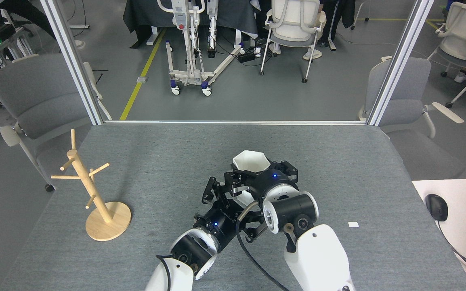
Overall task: Hang cup on storage rack
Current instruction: 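Carry the cup with the right gripper toward the left gripper, then grasp the white cup with the left gripper beside the right gripper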
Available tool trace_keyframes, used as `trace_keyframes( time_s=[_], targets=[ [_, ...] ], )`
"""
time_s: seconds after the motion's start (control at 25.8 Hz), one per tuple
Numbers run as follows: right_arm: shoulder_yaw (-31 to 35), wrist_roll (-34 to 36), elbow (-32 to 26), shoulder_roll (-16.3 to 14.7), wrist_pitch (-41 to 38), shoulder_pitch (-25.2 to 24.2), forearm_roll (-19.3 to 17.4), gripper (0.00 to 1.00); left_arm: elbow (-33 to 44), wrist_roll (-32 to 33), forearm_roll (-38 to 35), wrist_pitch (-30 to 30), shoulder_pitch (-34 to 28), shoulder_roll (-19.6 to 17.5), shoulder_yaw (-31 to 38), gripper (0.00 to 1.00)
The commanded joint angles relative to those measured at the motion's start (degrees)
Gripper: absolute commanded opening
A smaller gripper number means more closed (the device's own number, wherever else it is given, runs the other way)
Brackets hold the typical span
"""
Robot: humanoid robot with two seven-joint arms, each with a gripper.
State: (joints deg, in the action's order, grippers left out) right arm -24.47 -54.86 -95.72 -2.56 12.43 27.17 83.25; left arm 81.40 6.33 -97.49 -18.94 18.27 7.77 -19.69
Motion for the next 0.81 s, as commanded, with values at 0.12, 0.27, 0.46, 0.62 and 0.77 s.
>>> trace_keyframes(
  time_s=[0.12,0.27,0.46,0.62,0.77],
  targets=[
    [-0.6,0.2,0.7,1.3,-0.3,-1.4,-0.1,0.01,-1.8,5.3,0.3,-1.9,1.3,0.1,0.0,0.99],
    [-1.4,0.2,0.8,2.0,-0.3,-1.7,-0.1,0.01,-3.2,5.5,0.3,-1.5,1.9,0.1,0.0,0.99],
    [-1.9,0.4,0.8,3.2,-0.3,-1.7,-0.1,0.00,-7.9,5.9,0.1,0.0,3.7,0.1,0.4,0.99],
    [-1.9,1.3,0.8,4.5,-0.3,-2.6,-0.1,0.00,-9.8,6.0,0.4,0.6,4.0,0.0,1.1,0.99],
    [-2.7,1.4,1.1,4.9,-0.3,-3.2,-0.1,0.00,-9.3,5.8,0.5,-0.2,3.3,-0.4,4.0,0.99]
  ],
)
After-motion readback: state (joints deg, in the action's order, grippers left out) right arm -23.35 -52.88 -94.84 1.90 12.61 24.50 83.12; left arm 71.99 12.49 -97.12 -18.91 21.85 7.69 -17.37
